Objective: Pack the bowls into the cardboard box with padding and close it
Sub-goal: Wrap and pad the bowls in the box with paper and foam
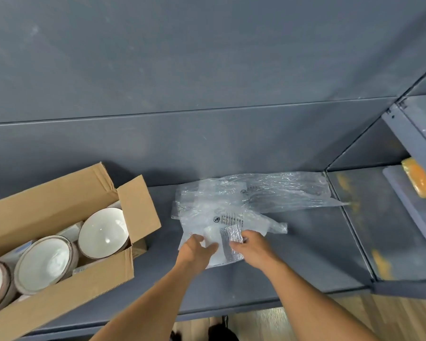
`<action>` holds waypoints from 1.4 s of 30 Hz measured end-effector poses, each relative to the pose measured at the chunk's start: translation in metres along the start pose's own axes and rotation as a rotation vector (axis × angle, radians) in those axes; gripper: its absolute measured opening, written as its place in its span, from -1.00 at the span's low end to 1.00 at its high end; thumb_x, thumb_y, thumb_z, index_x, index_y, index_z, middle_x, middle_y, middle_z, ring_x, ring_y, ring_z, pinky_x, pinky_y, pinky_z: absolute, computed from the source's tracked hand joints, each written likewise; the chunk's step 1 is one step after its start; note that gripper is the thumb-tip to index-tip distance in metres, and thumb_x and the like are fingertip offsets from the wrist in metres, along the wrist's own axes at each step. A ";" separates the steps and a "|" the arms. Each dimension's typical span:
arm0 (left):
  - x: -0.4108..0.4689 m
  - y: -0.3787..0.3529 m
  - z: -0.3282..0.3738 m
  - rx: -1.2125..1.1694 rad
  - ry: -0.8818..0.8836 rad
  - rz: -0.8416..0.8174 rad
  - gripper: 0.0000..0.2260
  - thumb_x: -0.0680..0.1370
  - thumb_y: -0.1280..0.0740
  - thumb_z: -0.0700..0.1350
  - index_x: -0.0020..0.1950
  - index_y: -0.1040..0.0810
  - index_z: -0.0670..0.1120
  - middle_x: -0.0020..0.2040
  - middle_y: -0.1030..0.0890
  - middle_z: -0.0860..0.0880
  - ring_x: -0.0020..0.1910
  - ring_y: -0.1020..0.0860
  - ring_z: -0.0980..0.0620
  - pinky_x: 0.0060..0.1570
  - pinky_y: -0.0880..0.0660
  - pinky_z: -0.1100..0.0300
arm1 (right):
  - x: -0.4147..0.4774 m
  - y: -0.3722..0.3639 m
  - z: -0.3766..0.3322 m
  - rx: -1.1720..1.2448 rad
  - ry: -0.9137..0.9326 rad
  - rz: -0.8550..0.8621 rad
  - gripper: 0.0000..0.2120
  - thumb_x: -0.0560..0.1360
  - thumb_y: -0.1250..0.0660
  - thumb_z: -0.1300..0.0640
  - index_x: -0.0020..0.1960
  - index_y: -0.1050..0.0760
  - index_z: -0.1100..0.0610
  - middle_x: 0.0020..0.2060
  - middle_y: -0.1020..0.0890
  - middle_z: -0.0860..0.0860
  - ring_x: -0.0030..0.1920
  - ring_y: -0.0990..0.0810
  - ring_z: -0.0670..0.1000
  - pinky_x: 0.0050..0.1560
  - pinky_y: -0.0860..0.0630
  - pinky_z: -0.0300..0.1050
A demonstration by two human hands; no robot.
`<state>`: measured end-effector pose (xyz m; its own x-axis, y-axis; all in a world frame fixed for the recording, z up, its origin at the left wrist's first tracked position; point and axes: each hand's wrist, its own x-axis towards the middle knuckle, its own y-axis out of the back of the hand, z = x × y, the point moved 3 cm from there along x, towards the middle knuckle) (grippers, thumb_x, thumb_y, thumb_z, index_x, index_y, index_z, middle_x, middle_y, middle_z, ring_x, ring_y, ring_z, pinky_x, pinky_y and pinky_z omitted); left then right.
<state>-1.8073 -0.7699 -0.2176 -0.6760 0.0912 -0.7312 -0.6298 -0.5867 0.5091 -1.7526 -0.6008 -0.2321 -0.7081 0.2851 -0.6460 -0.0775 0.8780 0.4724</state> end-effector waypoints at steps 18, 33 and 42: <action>-0.026 0.047 0.028 -0.042 -0.306 -0.062 -0.77 0.49 -0.26 -0.25 0.02 -0.65 -0.03 -0.20 -0.54 -0.03 -0.21 -0.51 0.02 -0.23 -0.60 0.11 | -0.015 0.037 -0.061 0.088 0.092 -0.267 -0.61 0.38 -0.54 0.09 0.16 -0.55 -0.13 -0.04 -0.61 -0.01 -0.10 -0.63 -0.08 -0.15 -0.59 -0.20; -0.060 0.081 0.012 -0.741 -0.263 -0.100 -0.52 0.40 -0.55 -0.09 0.28 -0.51 -0.04 0.18 -0.58 -0.12 0.06 -0.62 -0.05 -0.10 -0.61 0.20 | -0.033 0.037 -0.092 0.281 0.094 -0.302 -0.97 0.49 -0.40 0.23 -0.07 -0.57 0.16 -0.37 -0.48 0.01 -0.41 -0.41 -0.06 -0.37 -0.40 -0.22; -0.081 0.089 0.007 -0.813 -0.358 -0.166 -0.69 0.48 -0.43 -0.34 0.20 -0.56 -0.16 0.05 -0.64 -0.18 0.03 -0.65 -0.10 0.07 -0.60 0.05 | -0.042 0.038 -0.107 0.393 0.128 -0.323 -0.92 0.51 -0.34 0.28 -0.14 -0.59 0.22 -0.32 -0.58 0.10 -0.38 -0.58 0.02 -0.38 -0.40 -0.21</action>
<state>-1.8112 -0.8242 -0.1099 -0.7651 0.3905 -0.5121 -0.3566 -0.9190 -0.1680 -1.8008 -0.6210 -0.1227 -0.7737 -0.0516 -0.6314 -0.0541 0.9984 -0.0153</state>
